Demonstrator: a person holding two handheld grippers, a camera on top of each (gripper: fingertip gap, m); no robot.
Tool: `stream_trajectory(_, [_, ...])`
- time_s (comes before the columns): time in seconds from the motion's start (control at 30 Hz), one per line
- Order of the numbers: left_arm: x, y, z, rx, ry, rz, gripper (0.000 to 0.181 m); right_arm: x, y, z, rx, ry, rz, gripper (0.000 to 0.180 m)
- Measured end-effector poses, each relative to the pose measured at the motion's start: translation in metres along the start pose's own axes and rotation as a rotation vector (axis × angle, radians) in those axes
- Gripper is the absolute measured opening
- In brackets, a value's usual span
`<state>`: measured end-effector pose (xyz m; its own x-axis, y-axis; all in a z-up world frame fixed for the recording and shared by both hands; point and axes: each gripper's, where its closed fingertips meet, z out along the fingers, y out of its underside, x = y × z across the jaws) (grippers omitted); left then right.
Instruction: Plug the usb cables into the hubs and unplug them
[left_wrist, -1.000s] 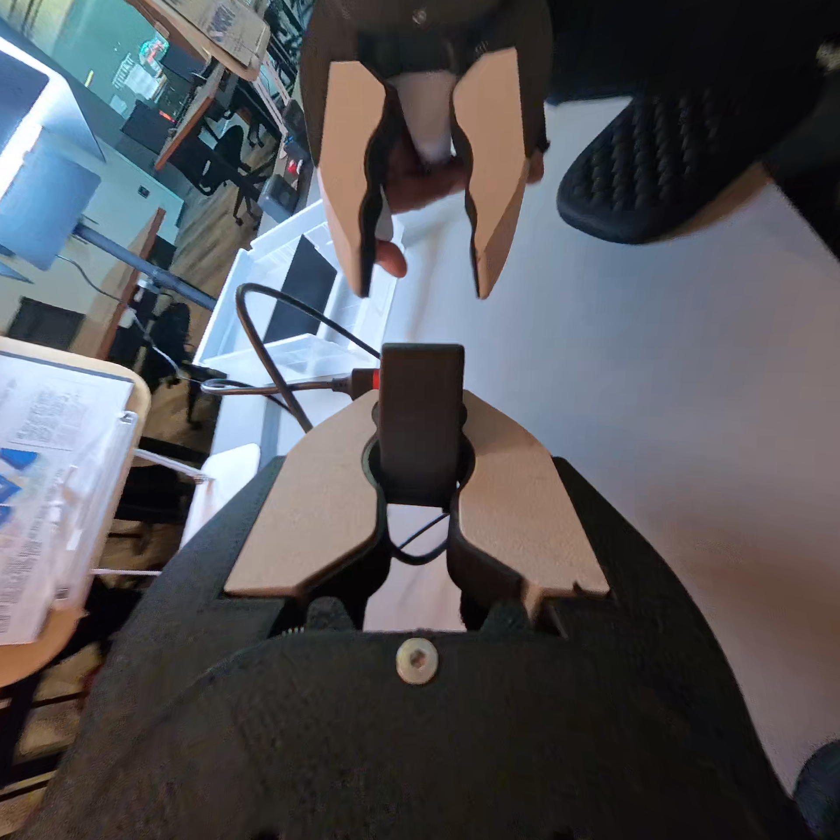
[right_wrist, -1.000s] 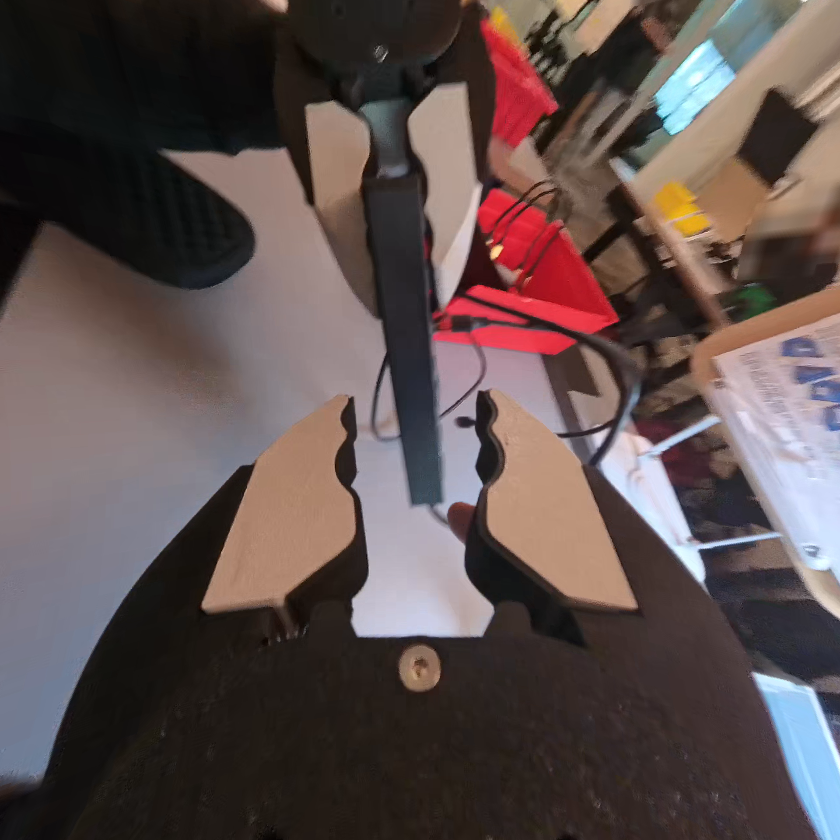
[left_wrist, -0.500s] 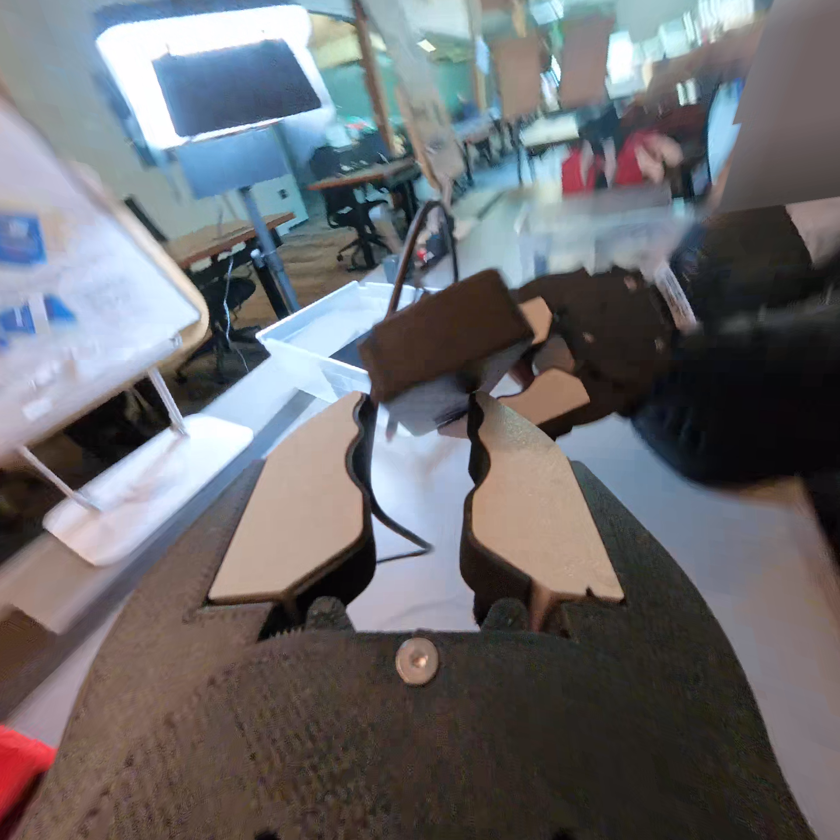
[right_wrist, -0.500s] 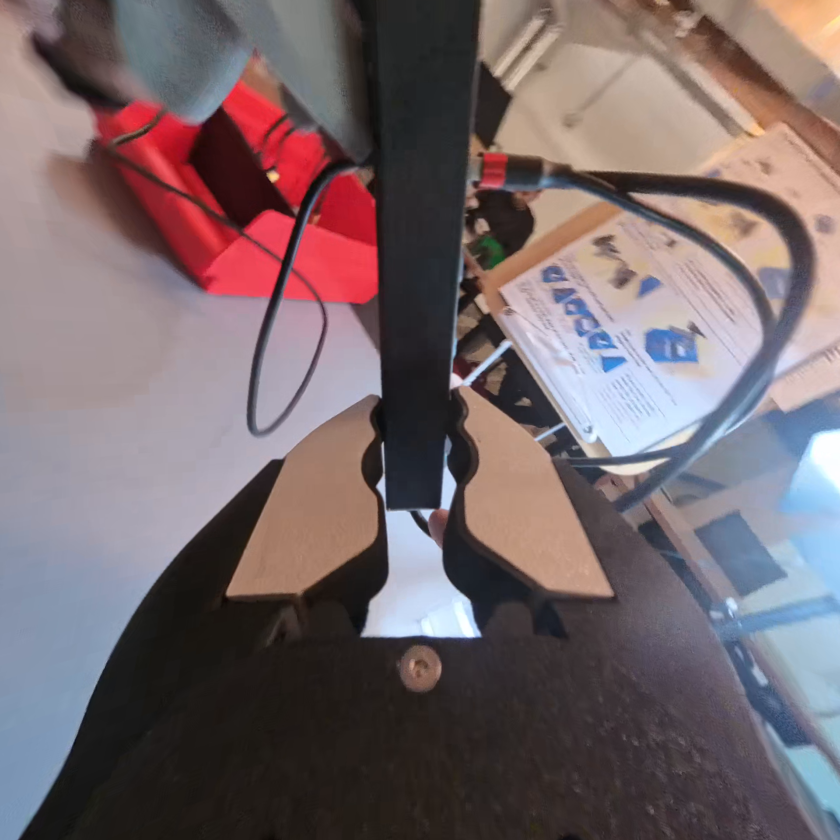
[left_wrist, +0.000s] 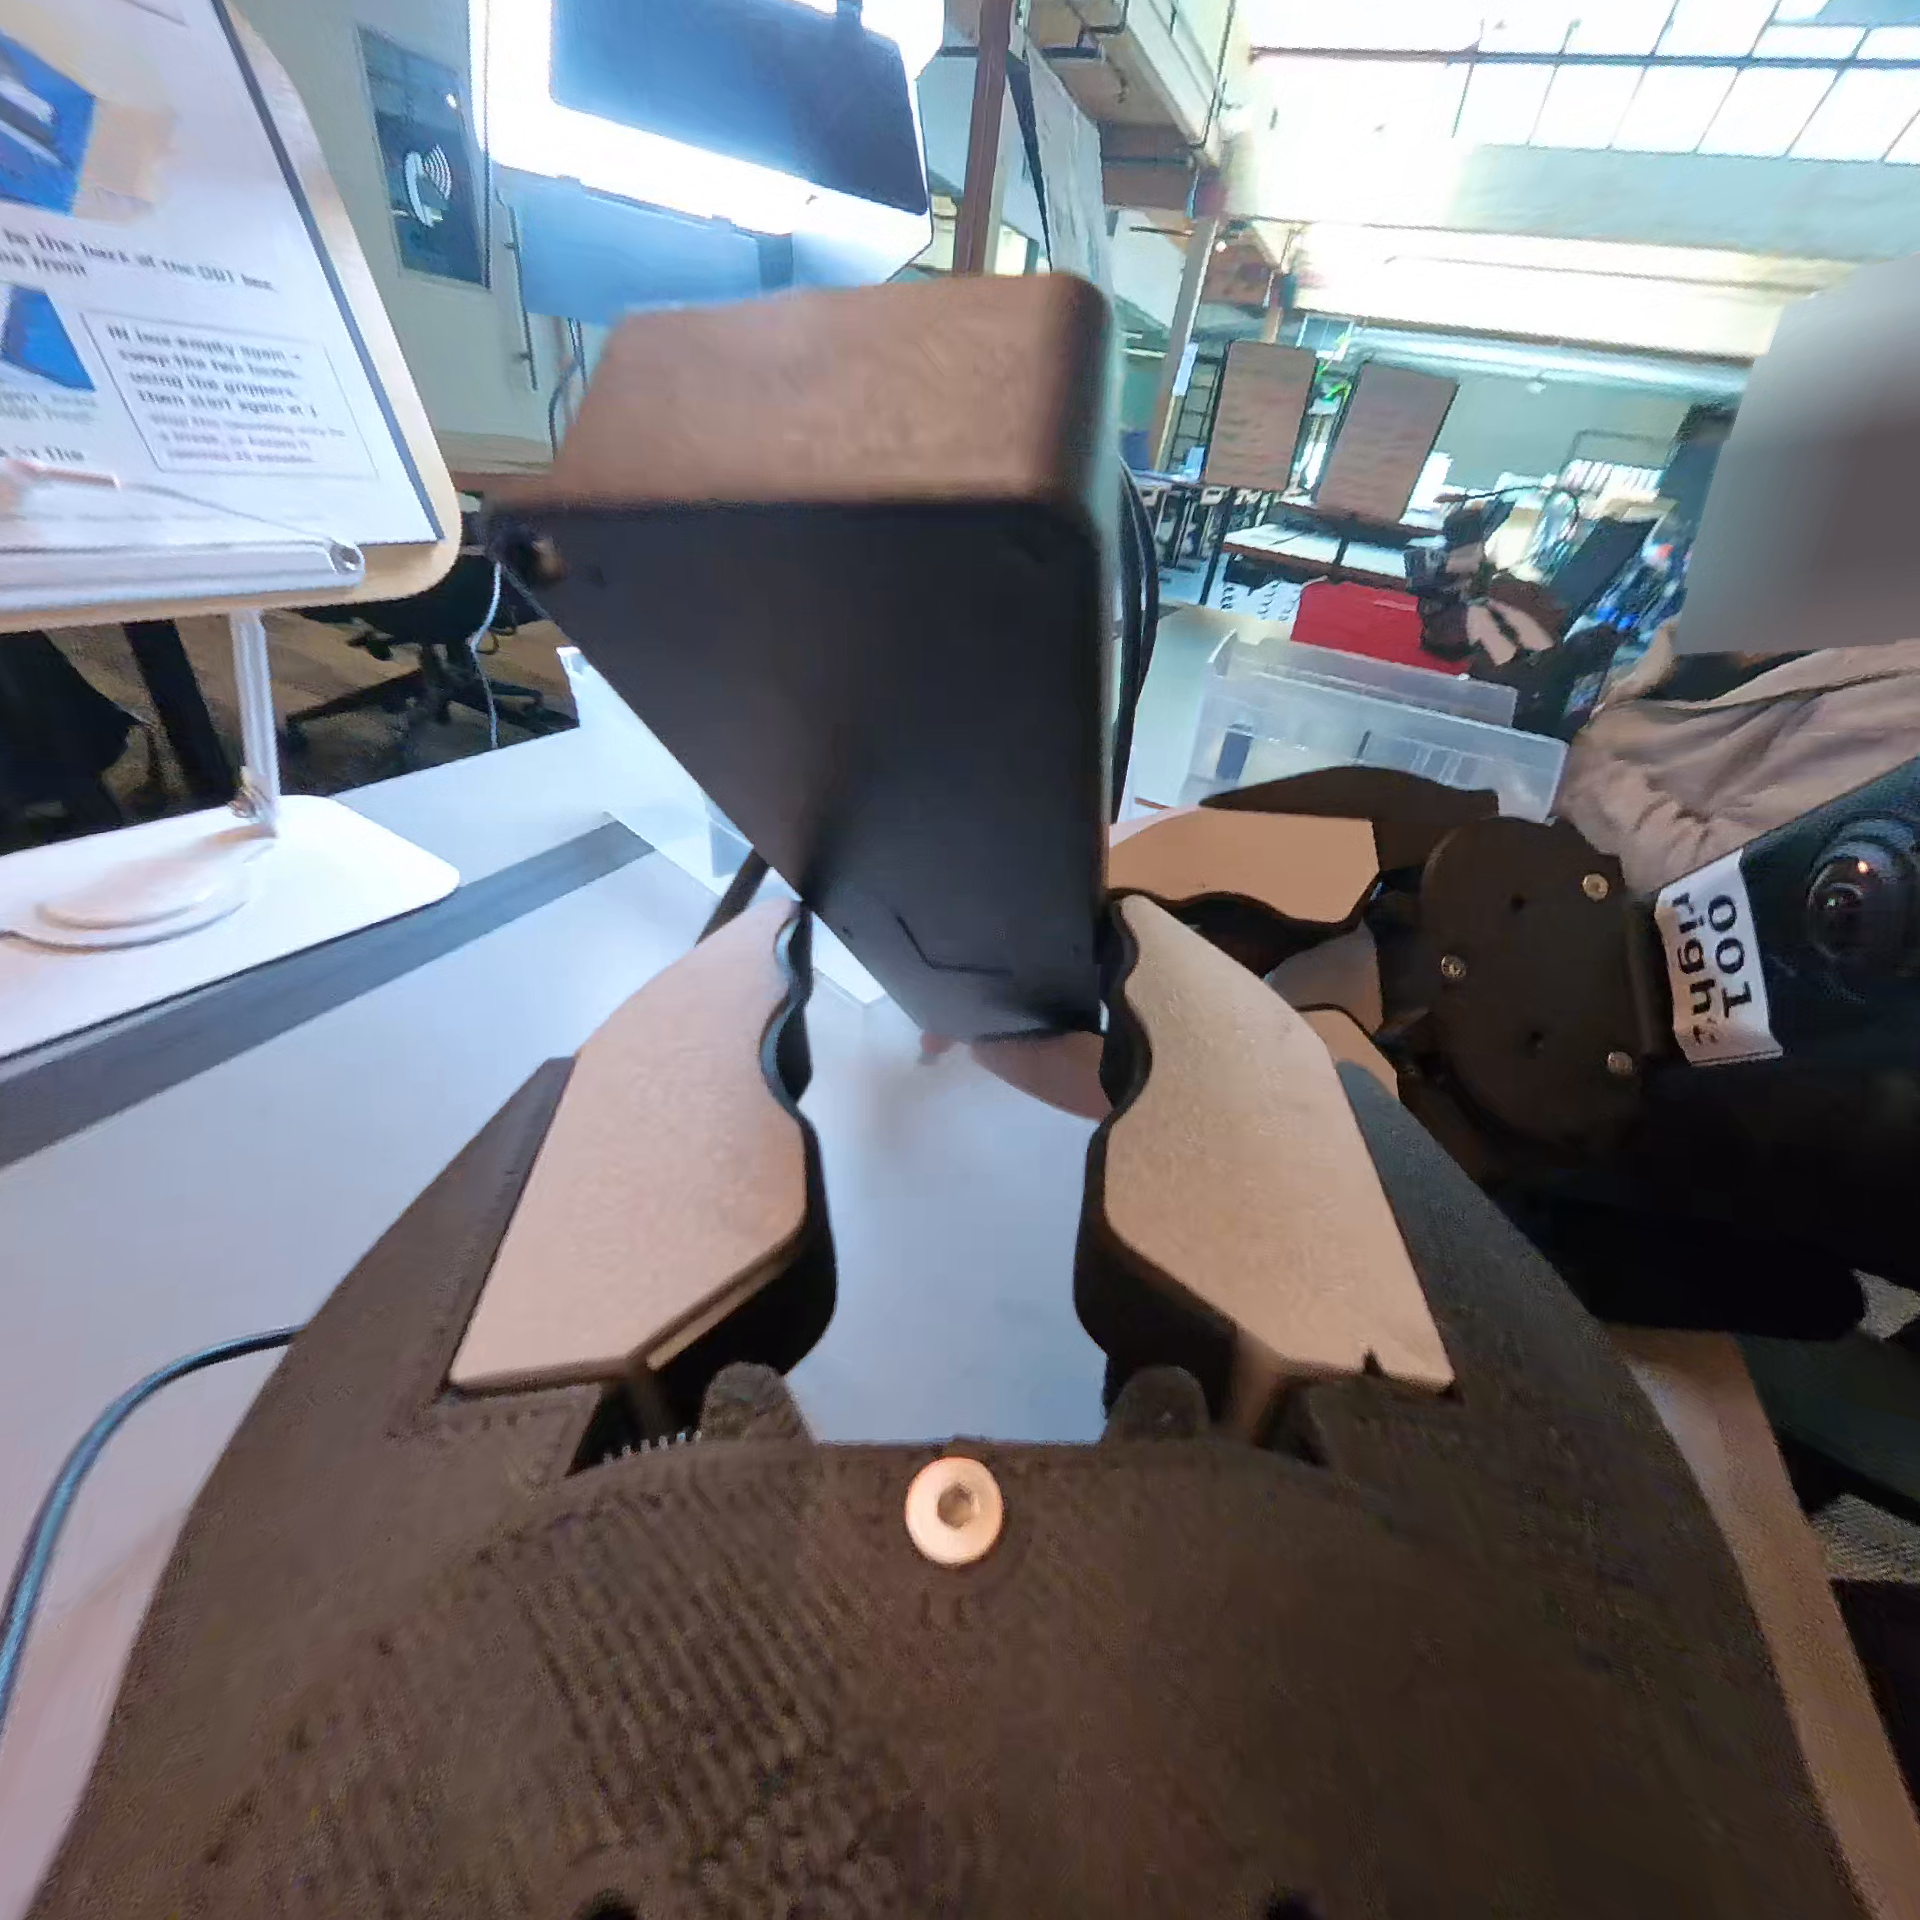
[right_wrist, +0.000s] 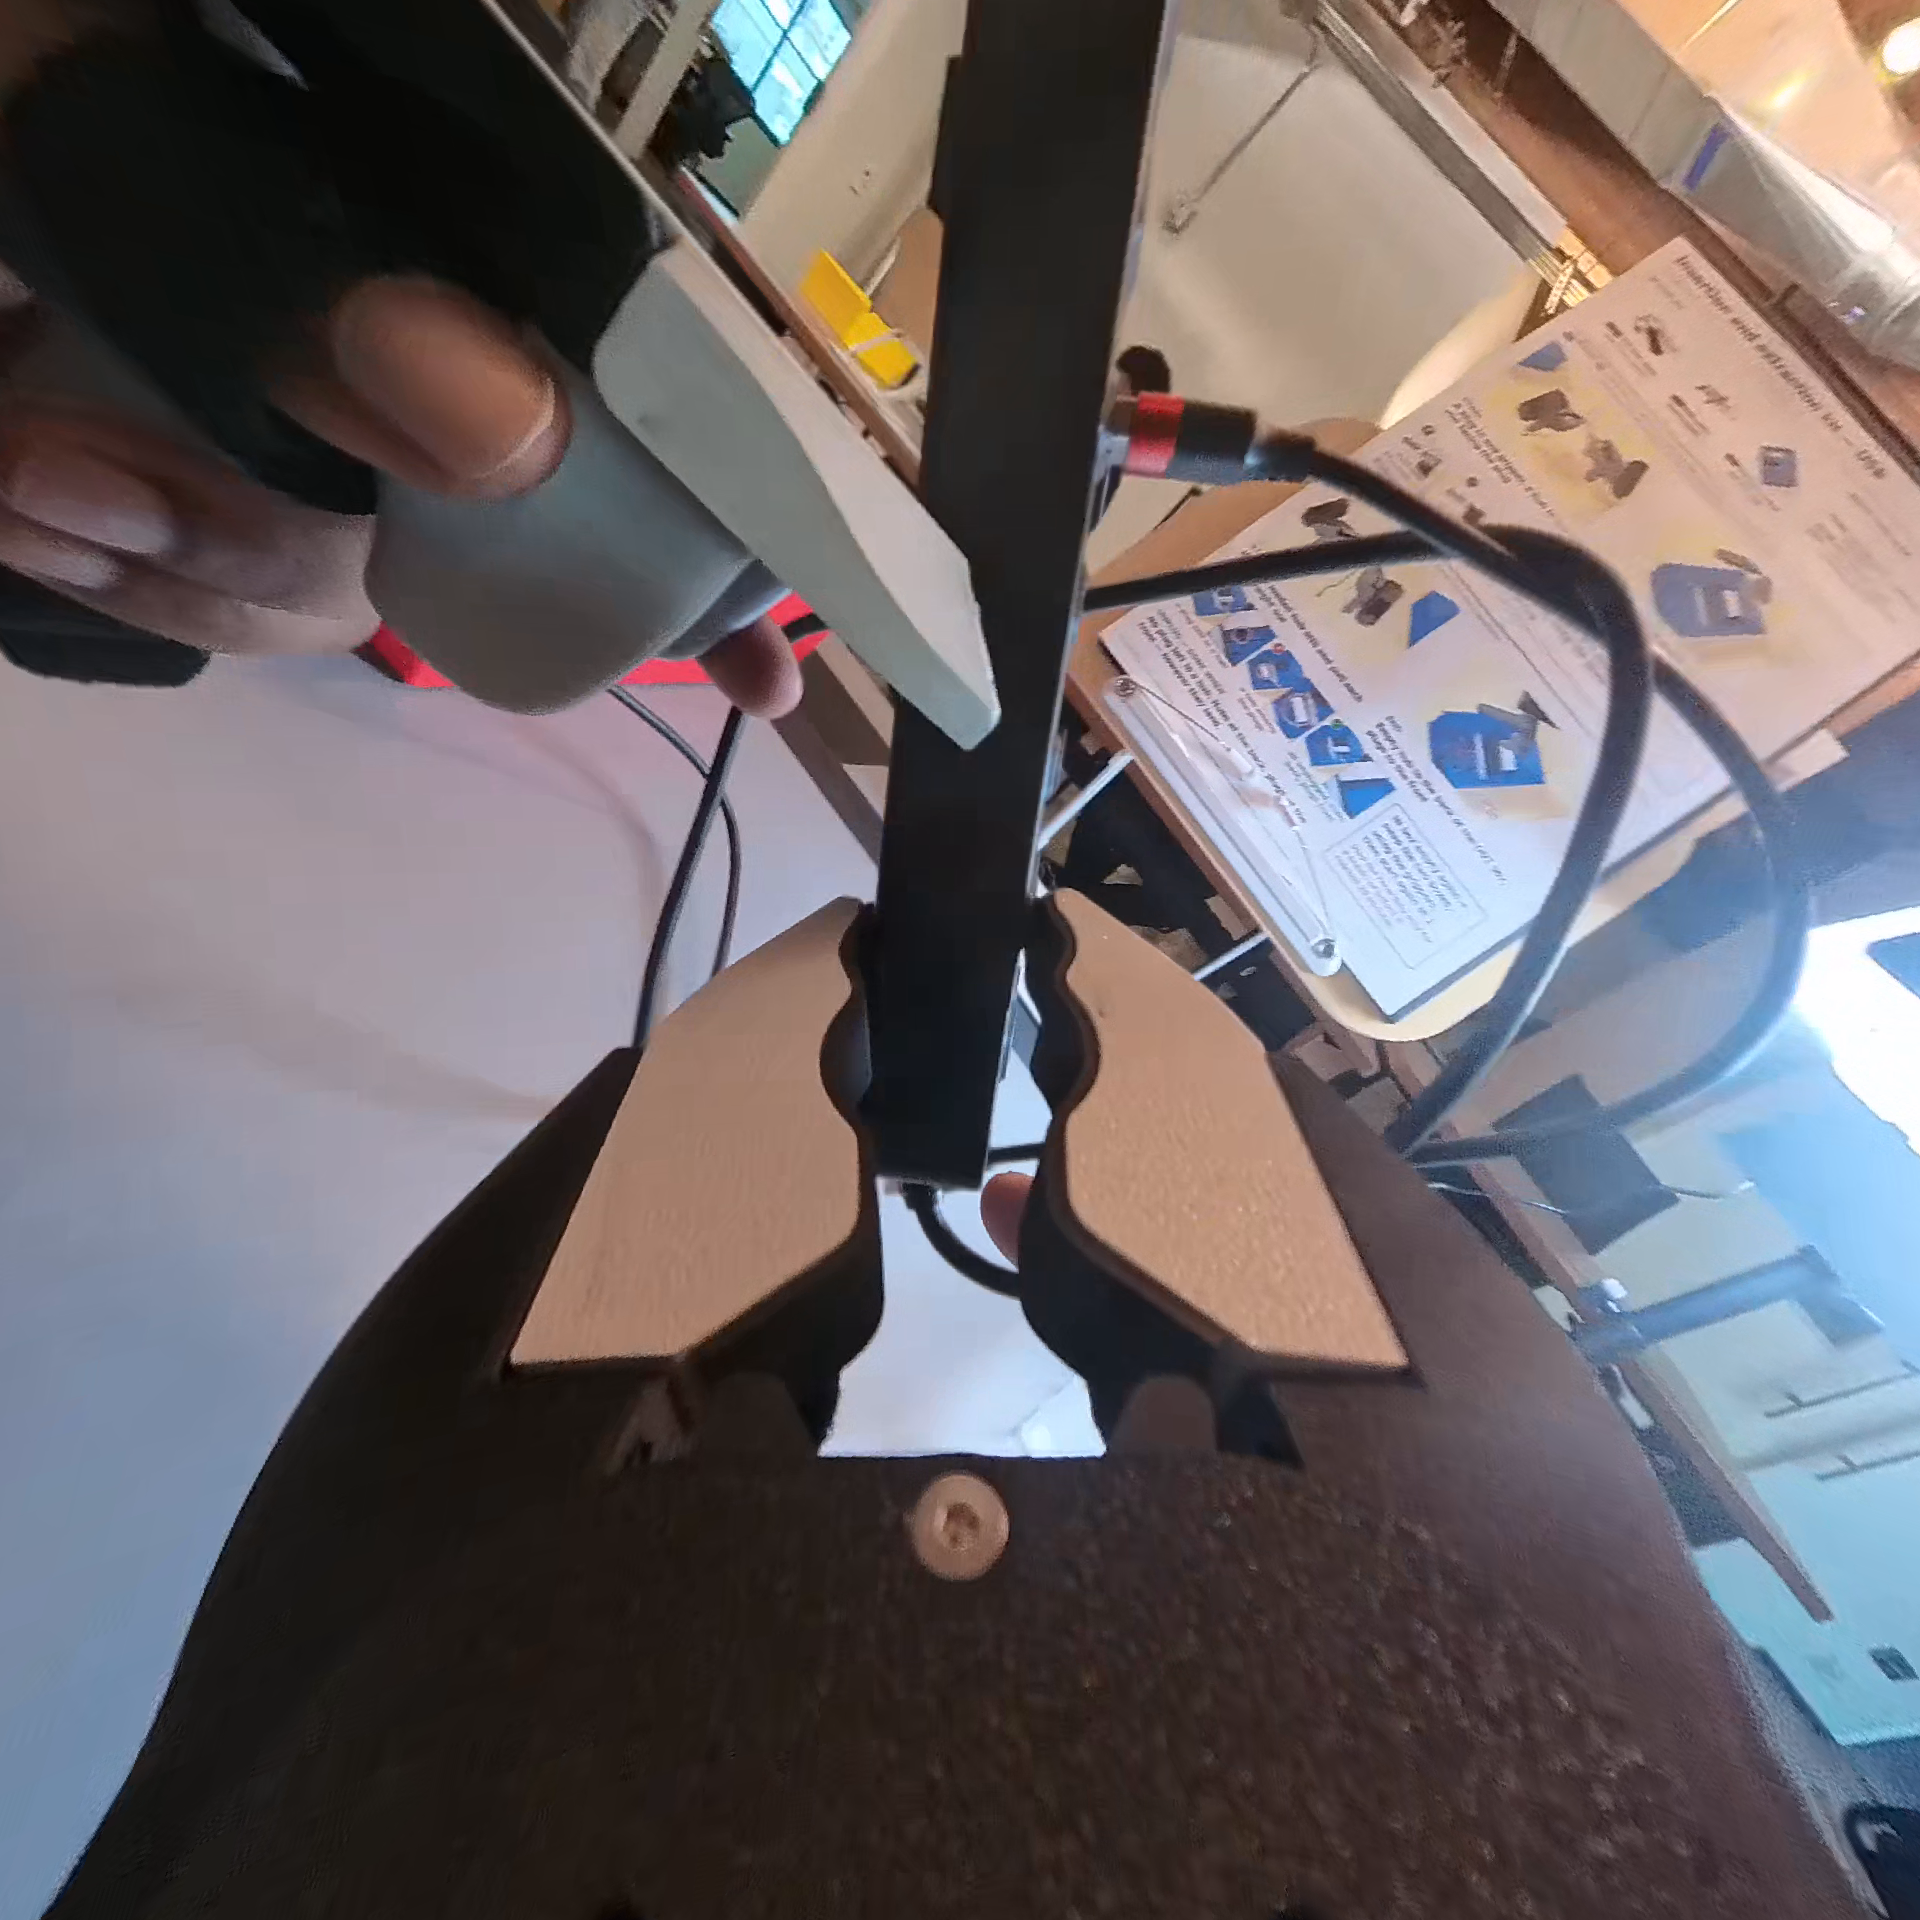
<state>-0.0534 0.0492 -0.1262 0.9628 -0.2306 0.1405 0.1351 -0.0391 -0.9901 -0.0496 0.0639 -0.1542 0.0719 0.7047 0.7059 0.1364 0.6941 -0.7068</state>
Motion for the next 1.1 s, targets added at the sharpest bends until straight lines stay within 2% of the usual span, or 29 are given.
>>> stream_trajectory(0.03, [-0.002, 0.0, 0.0, 0.017, 0.005, -0.027, 0.061, -0.005, 0.0, 0.0, 0.001, -0.018, 0.004, 0.027])
stream_trajectory(0.13, [-0.005, 0.001, 0.0, 0.019, 0.008, -0.071, 0.062, -0.019, 0.001, 0.003, 0.005, -0.004, -0.01, 0.032])
stream_trajectory(0.23, [-0.006, 0.006, -0.004, -0.05, 0.015, 0.013, 0.061, -0.034, 0.003, 0.005, 0.003, -0.081, 0.028, 0.038])
stream_trajectory(0.33, [-0.018, 0.01, -0.015, -0.18, -0.009, 0.173, 0.06, -0.069, -0.003, -0.004, 0.032, -0.384, 0.013, 0.044])
stream_trajectory(0.43, [-0.029, 0.016, -0.036, -0.301, 0.0, 0.286, 0.06, -0.075, -0.013, -0.026, 0.082, -0.578, -0.031, 0.044])
stream_trajectory(0.57, [-0.021, 0.024, -0.052, -0.382, 0.061, 0.38, 0.059, -0.038, -0.035, -0.033, 0.118, -0.629, 0.08, 0.038])
stream_trajectory(0.67, [-0.006, 0.036, -0.05, -0.446, 0.1, 0.479, 0.059, -0.019, -0.044, -0.029, 0.106, -0.626, 0.035, 0.034])
stream_trajectory(0.8, [0.01, 0.046, -0.039, -0.49, 0.099, 0.576, 0.059, -0.041, -0.044, -0.03, 0.009, -0.791, -0.011, 0.034])
stream_trajectory(0.83, [0.013, 0.048, -0.037, -0.492, 0.109, 0.589, 0.06, -0.047, -0.04, -0.027, -0.016, -0.788, -0.052, 0.033])
stream_trajectory(0.9, [0.015, 0.054, -0.036, -0.516, 0.104, 0.626, 0.059, -0.056, -0.038, -0.026, -0.004, -0.789, -0.108, 0.017])
stream_trajectory(1.03, [0.015, 0.056, -0.039, -0.508, 0.133, 0.613, 0.059, -0.059, -0.039, -0.027, -0.001, -0.803, -0.079, 0.016])
stream_trajectory(1.1, [0.006, 0.048, -0.044, -0.492, 0.099, 0.619, 0.059, -0.051, -0.017, -0.024, -0.103, -0.774, -0.137, 0.016])
